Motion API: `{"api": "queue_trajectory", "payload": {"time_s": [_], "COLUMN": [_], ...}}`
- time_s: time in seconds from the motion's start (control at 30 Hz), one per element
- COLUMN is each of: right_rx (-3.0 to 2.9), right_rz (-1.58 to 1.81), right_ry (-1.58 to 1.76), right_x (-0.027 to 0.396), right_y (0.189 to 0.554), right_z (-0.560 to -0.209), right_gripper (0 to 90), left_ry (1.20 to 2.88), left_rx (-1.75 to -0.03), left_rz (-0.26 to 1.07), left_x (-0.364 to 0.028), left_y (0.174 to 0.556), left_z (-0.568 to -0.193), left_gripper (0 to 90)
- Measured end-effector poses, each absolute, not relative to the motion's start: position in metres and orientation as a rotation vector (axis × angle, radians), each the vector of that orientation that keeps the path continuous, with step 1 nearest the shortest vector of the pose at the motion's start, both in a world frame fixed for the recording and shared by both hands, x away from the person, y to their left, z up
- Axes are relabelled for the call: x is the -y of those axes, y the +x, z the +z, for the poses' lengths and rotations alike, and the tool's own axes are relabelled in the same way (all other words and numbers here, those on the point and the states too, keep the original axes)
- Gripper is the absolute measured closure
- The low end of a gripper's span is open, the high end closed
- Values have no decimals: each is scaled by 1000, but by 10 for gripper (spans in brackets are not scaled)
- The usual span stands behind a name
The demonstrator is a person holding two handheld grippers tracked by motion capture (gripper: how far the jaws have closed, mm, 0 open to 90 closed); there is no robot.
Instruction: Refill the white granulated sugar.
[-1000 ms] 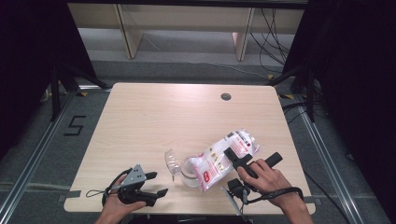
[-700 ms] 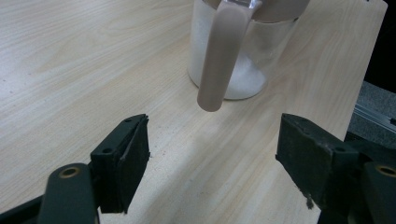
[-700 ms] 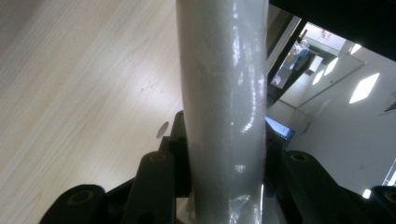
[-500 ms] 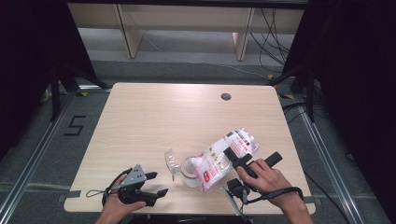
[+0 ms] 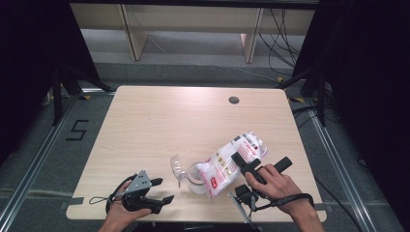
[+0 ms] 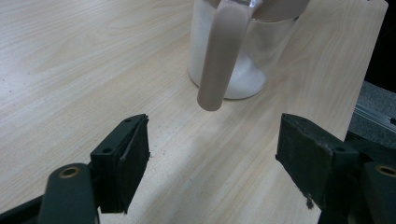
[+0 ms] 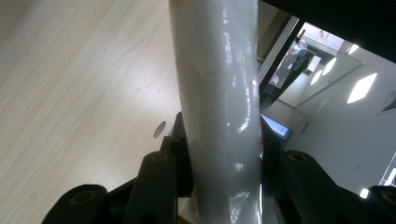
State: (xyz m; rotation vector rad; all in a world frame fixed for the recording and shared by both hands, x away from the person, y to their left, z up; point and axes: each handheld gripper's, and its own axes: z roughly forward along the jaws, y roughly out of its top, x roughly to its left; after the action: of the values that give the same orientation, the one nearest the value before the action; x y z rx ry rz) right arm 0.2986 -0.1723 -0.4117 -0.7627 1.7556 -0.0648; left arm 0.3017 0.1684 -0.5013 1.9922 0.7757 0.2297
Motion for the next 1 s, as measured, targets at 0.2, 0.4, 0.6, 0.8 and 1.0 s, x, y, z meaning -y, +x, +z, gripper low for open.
{"api": "queue_trajectory", "payload": {"time_s": [0.2, 0.4, 0.6, 0.8, 1.0], "right_rx": [-1749, -1756, -1757, -1751, -1753], "right_rz": [-63, -63, -59, -62, -61], "right_ry": [-768, -763, -759, -770, -764], "right_x": [173, 173, 173, 173, 173], "right_y": [299, 299, 299, 299, 299], "right_z": [-412, -412, -412, -411, -411], "right_gripper": [692, 693, 695, 697, 701], "left_ry": [1991, 1991, 1992, 1991, 1991], "left_rx": [-778, -773, -775, -780, -780], "left_rz": [229, 226, 229, 228, 229], "left_x": [-169, -168, -168, -168, -168], "left_y": [302, 302, 302, 301, 302], "left_z": [-501, -502, -501, -501, -501], "left_gripper": [249, 249, 249, 249, 249]}}
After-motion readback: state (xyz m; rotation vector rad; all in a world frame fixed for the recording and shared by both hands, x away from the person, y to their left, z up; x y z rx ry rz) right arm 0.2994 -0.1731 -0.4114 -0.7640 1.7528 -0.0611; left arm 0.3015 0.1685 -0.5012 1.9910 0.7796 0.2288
